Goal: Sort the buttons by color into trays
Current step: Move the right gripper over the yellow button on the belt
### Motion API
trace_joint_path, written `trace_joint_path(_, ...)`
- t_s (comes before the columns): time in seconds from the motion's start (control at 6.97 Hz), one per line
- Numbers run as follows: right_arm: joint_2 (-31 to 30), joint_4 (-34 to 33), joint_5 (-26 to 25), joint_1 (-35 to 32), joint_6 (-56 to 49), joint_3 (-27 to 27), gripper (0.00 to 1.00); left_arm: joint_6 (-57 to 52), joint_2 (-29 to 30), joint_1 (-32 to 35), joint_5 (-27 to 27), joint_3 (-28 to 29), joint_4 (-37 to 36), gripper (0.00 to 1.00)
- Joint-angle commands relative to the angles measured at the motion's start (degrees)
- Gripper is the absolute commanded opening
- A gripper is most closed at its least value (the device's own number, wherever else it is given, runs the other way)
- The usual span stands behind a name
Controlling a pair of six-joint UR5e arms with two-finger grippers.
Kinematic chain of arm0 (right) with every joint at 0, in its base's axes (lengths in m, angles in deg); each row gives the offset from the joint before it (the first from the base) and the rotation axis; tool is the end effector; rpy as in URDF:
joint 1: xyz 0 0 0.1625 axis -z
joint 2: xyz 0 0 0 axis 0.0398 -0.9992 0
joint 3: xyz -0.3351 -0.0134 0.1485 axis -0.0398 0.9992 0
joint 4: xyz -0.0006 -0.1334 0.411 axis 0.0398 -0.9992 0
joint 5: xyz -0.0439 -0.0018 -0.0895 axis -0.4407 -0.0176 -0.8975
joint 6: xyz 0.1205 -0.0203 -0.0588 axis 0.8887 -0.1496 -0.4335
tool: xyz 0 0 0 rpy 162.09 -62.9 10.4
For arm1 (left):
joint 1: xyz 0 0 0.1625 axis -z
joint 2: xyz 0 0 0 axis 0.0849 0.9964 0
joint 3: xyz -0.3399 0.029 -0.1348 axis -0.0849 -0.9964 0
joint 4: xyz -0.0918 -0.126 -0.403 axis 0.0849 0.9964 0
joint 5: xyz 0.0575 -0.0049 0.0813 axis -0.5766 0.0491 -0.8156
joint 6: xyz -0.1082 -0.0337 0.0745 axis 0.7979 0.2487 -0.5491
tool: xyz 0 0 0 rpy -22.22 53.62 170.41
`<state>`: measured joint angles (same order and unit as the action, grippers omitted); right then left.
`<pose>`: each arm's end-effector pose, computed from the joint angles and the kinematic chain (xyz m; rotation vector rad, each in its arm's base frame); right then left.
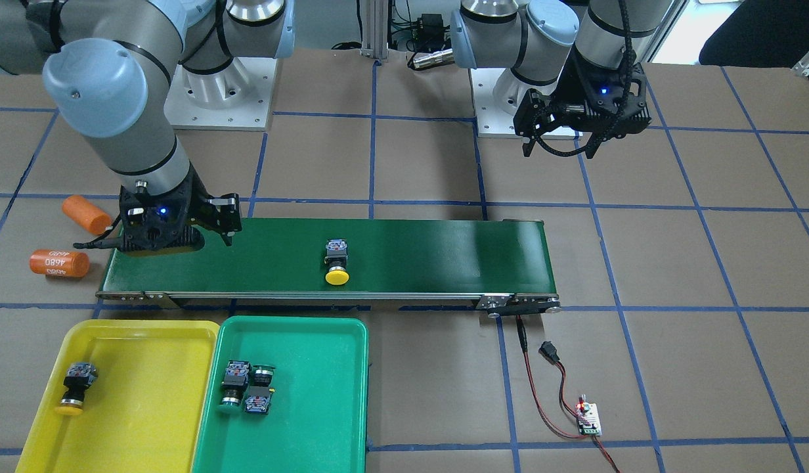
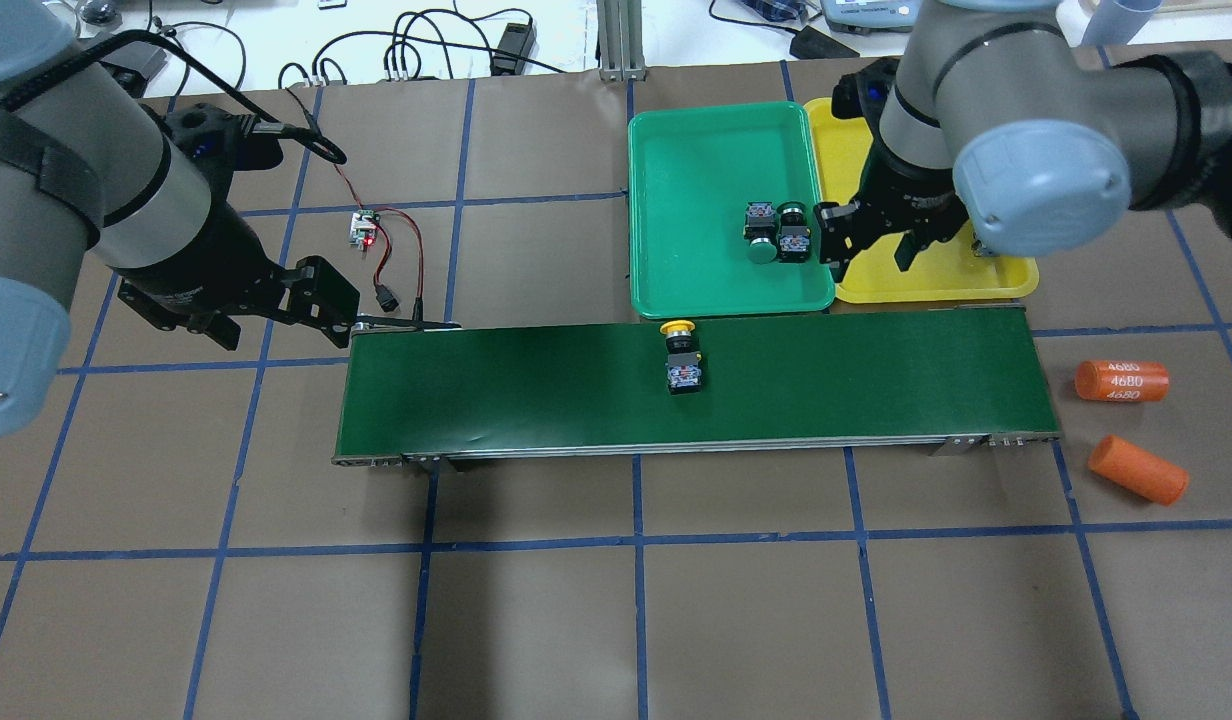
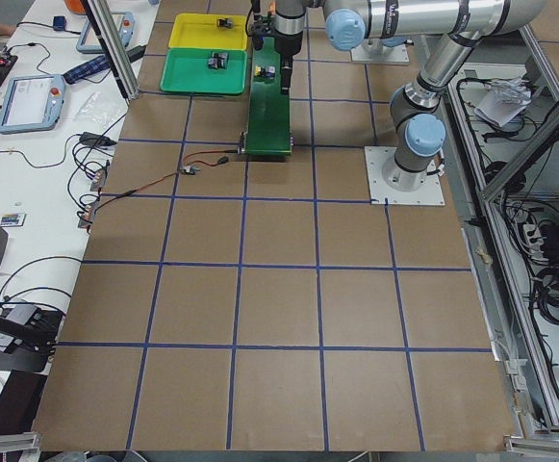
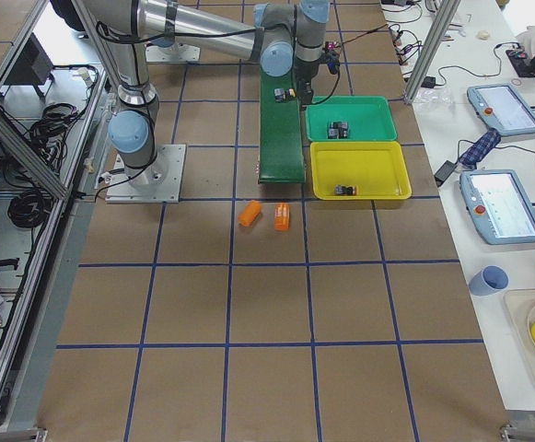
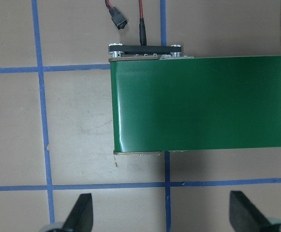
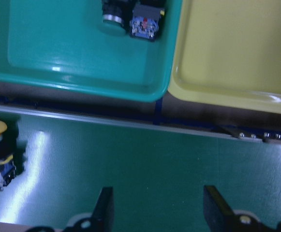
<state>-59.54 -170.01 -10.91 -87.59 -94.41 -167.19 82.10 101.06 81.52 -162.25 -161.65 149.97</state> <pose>0.1316 -0.5284 0.2585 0.2200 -3.1310 -0.0405 -0.1034 -0.4549 0.3620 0.0362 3.1272 -0.0521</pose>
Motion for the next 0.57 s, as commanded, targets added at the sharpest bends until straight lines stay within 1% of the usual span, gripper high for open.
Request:
trace_joint_path(0.0, -3.6, -7.9, 0.3, 0.6, 0.2, -11.7, 0.75, -0.2, -0.2, 0.0, -0.1, -0.8, -0.1, 1.00)
trace_joint_path(0.14, -3.8, -8.8, 0.3, 0.5, 0.8, -13.0, 0.79, -0.2, -0.3, 0.0, -0.2, -1.0, -0.1, 1.00)
trace_joint_path(0.29, -3.8, -8.8, 0.9, 0.0, 5.7, -13.1, 0.79, -0.2, -0.5, -0.1, -0.1, -1.4, -0.2, 1.00)
trace_joint_path(0.43, -3.1, -9.9, 4.8, -2.0, 11.0, -12.7, 0.80, -0.2, -0.5, 0.0, -0.1, -1.4, -0.4, 1.00)
